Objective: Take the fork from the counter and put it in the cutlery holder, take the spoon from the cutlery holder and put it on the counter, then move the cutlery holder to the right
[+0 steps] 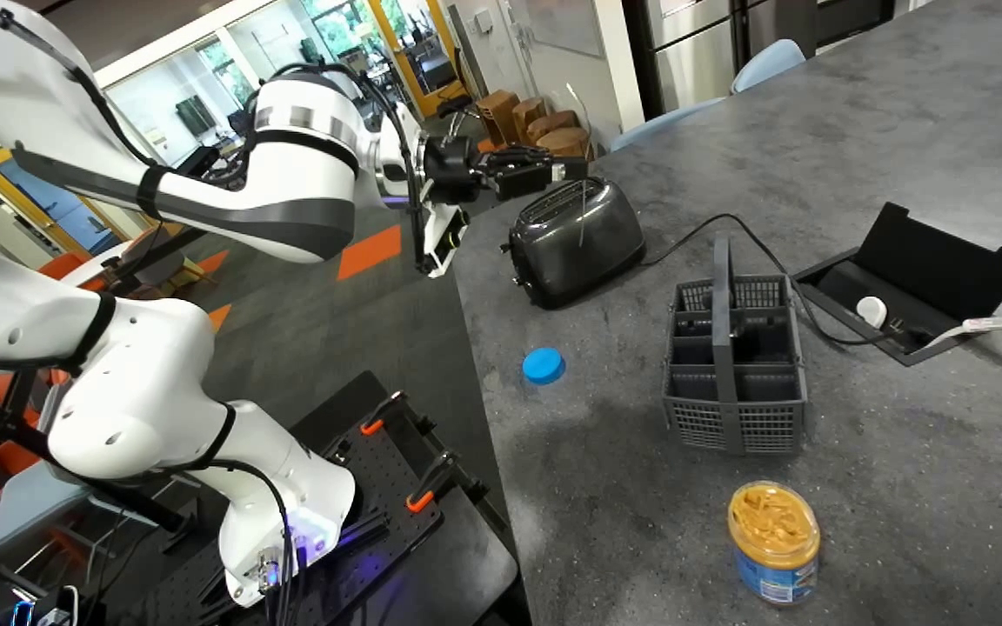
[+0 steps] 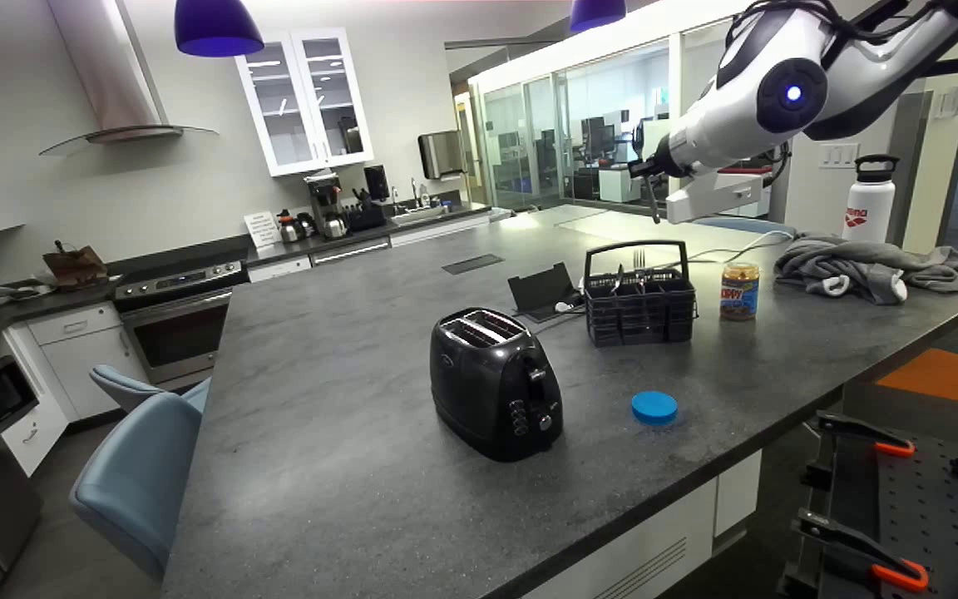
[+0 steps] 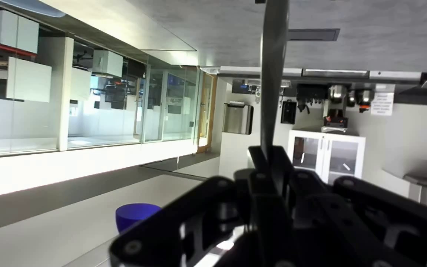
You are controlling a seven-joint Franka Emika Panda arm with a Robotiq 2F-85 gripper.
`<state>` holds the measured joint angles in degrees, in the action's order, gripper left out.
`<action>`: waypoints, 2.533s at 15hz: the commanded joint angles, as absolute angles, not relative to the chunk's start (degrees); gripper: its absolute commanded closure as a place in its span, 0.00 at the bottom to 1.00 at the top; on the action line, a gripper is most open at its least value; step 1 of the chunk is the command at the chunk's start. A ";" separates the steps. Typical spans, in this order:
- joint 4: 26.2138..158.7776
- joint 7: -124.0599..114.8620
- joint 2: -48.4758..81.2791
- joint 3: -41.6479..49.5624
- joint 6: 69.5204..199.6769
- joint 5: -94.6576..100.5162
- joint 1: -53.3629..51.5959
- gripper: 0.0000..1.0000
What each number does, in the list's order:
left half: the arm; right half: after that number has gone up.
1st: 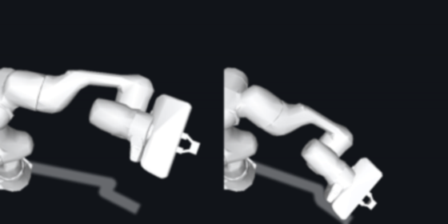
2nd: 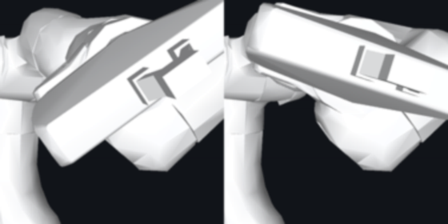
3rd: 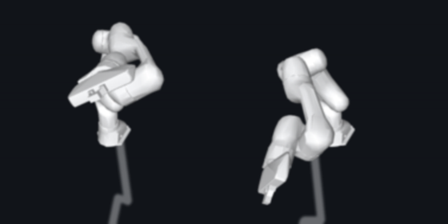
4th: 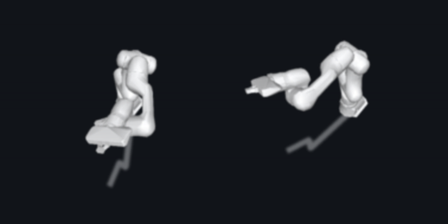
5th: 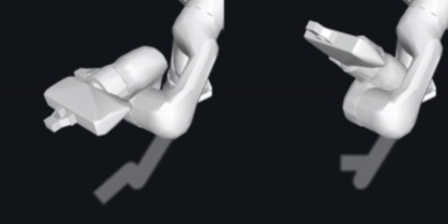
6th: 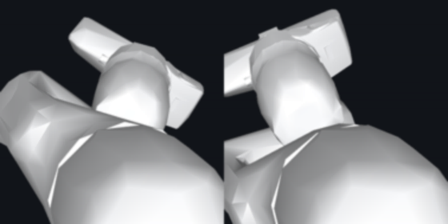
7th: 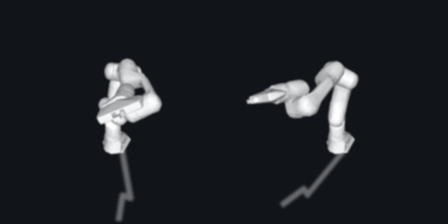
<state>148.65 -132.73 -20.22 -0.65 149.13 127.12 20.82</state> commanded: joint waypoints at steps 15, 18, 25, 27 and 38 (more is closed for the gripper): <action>150.26 -144.39 -7.81 12.86 132.82 129.92 8.97 0.98; 149.16 -145.19 -4.12 13.15 130.39 131.01 9.32 0.98; 145.51 -148.49 3.84 12.37 125.19 134.84 10.38 0.98; 144.22 -150.40 6.36 12.05 124.07 135.52 10.77 0.98; 140.33 -148.92 10.48 9.27 122.86 132.16 10.83 0.98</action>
